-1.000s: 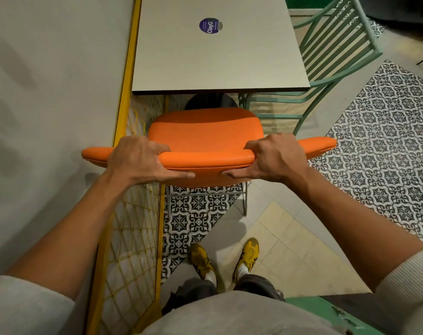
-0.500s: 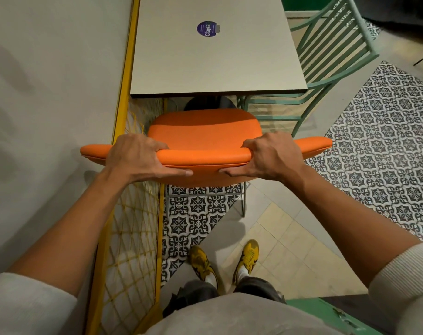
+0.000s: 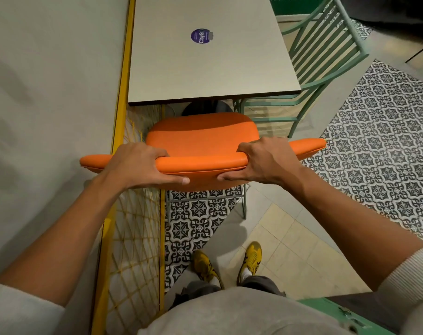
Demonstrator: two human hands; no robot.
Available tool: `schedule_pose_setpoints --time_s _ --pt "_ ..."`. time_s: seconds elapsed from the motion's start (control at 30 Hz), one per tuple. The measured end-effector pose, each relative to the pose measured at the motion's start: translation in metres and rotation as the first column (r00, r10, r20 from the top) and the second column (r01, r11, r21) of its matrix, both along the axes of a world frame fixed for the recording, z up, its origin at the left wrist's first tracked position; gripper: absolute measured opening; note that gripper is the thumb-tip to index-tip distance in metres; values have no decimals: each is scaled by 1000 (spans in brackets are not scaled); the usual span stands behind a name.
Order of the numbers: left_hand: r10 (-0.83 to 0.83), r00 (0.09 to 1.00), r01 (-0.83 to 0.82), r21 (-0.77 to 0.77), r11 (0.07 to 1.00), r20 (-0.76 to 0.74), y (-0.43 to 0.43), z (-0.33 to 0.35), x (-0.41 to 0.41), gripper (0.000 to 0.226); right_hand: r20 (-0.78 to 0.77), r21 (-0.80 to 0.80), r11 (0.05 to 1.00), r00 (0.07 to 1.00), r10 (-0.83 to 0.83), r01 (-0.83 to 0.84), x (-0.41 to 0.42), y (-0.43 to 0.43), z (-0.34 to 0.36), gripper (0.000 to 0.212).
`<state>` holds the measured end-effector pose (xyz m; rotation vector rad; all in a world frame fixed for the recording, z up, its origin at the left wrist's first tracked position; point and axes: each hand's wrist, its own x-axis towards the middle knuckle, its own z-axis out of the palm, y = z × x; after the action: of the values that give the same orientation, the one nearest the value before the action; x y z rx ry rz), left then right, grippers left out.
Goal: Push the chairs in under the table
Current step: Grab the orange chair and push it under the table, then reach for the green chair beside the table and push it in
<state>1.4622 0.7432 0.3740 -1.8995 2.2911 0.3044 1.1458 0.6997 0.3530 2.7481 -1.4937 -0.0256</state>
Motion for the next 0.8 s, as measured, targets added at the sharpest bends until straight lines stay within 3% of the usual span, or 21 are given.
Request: schedule_pose_setpoints --time_s 0.13,0.27,0.43,0.53,0.8 --pt "-62 998 65 128 990 -33 -5 6 -18 100 -14 9 1000 1000 -15 15 -10 3 2 103" --pt "-183 983 183 150 972 -16 -17 6 -61 103 -8 24 998 998 -61 61 -39 3 6 97" --pt "-256 966 259 114 959 -40 -36 7 -135 110 17 -27 988 988 -150 151 -103 2 22 98" --pt "-293 954 297 81 951 -63 -50 12 -182 109 41 -62 978 980 -195 197 -146 3 28 88" --pt "-369 926 373 45 927 -85 -92 16 -345 103 -41 63 914 916 -400 402 -307 2 16 87"
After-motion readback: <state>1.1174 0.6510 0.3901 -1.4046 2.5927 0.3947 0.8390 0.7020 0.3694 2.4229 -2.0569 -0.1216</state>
